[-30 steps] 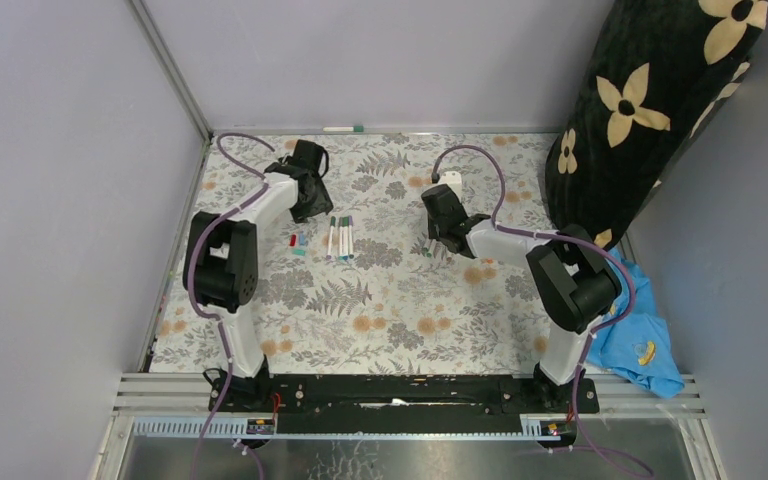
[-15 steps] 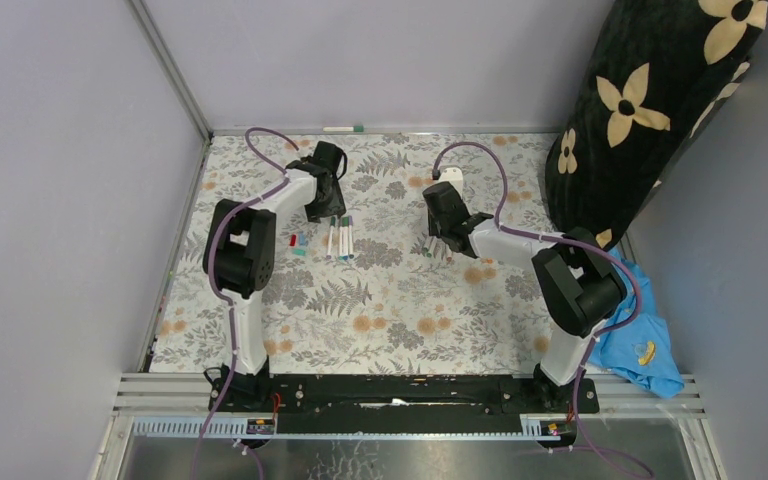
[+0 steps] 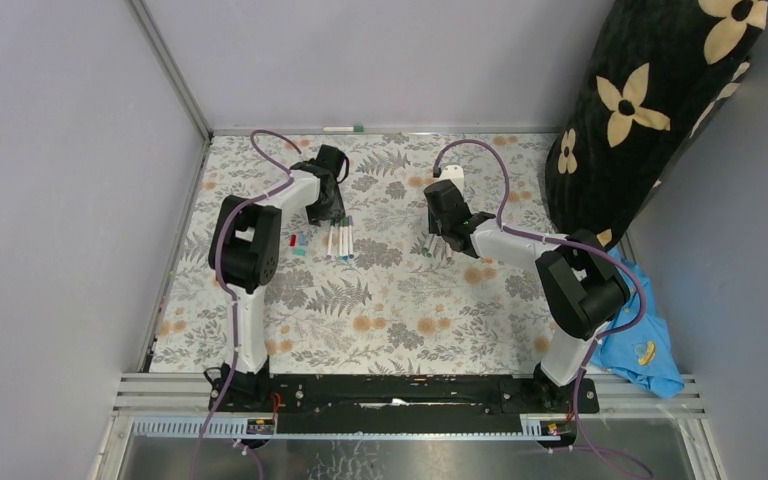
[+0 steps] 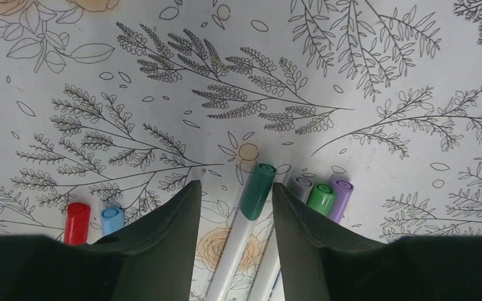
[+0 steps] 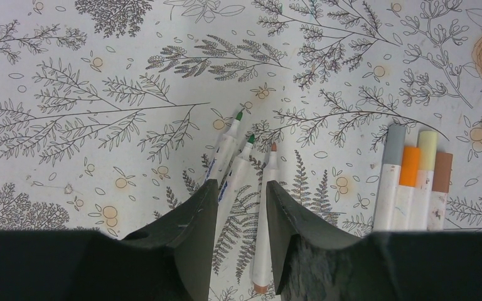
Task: Open the pen caps
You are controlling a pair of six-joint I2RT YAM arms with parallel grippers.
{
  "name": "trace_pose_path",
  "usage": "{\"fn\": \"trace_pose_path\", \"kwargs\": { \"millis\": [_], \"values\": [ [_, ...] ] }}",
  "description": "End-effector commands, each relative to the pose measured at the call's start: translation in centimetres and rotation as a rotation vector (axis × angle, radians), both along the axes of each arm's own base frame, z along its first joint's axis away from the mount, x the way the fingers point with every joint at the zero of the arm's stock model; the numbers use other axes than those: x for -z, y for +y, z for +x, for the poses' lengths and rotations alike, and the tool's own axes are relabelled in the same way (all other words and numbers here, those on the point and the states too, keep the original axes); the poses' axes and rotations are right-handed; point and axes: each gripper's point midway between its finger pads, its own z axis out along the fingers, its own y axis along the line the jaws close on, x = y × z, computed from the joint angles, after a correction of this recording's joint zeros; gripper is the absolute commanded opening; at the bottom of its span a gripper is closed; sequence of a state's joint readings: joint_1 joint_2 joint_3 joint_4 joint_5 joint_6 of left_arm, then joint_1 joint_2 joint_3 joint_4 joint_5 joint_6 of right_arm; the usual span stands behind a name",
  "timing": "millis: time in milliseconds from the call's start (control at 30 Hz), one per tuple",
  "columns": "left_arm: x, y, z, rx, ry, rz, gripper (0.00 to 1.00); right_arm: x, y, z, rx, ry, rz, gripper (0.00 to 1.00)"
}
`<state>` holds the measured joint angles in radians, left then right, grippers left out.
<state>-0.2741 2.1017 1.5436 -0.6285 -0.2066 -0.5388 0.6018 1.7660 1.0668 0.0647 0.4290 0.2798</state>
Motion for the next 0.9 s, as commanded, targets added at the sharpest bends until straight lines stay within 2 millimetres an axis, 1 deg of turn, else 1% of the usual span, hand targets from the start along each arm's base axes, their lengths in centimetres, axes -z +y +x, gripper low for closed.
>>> {"fn": "trace_pose_path", "kwargs": {
  "millis": [0, 133, 300, 433, 500, 533, 600, 700, 733, 767, 800, 867],
  "values": [
    [-0.7, 0.2, 1.3, 0.012, -0.034, 0.03, 0.5, -3.0, -0.1, 1.2, 0.025, -0.089, 0.028, 0.41],
    [-0.3, 0.1, 1.4, 0.019, -0.028, 0.033, 0.49, -2.8, -0.3, 1.1, 0.028, -0.088, 0.026, 0.41],
    [0.5, 0.2, 0.9, 0.018, -0.008, 0.037, 0.47, -2.6, -0.6, 0.8, 0.033, -0.084, 0.022, 0.41],
    [1.1, 0.3, 0.3, 0.015, 0.012, 0.036, 0.36, -2.6, -0.8, 0.5, 0.037, -0.083, 0.021, 0.41],
    [1.3, 0.2, 0.1, 0.013, 0.018, 0.03, 0.25, -2.7, -0.9, 0.4, 0.037, -0.083, 0.022, 0.41],
    [1.5, 0.3, 0.0, 0.008, 0.021, 0.029, 0.22, -2.7, -0.9, 0.3, 0.037, -0.083, 0.022, 0.41],
    [1.8, 0.2, -0.3, 0.003, 0.027, 0.023, 0.2, -2.8, -1.0, 0.1, 0.034, -0.082, 0.021, 0.41],
    [2.3, 0.2, -0.7, -0.002, 0.04, 0.019, 0.14, -3.0, -1.1, -0.1, 0.032, -0.084, 0.018, 0.41],
    [2.5, 0.3, -0.9, -0.003, 0.047, 0.018, 0.09, -3.0, -1.2, -0.1, 0.031, -0.084, 0.018, 0.41],
    [2.7, 0.2, -1.1, -0.004, 0.051, 0.018, 0.02, -3.1, -1.2, -0.2, 0.027, -0.083, 0.017, 0.41],
    [2.7, 0.2, -1.1, -0.008, 0.049, 0.014, 0.0, -3.1, -1.1, -0.2, 0.022, -0.081, 0.018, 0.41],
    [2.3, 0.3, -1.2, -0.018, 0.032, 0.009, 0.0, -3.2, -0.8, -0.4, 0.0, -0.078, 0.023, 0.41]
  ]
}}
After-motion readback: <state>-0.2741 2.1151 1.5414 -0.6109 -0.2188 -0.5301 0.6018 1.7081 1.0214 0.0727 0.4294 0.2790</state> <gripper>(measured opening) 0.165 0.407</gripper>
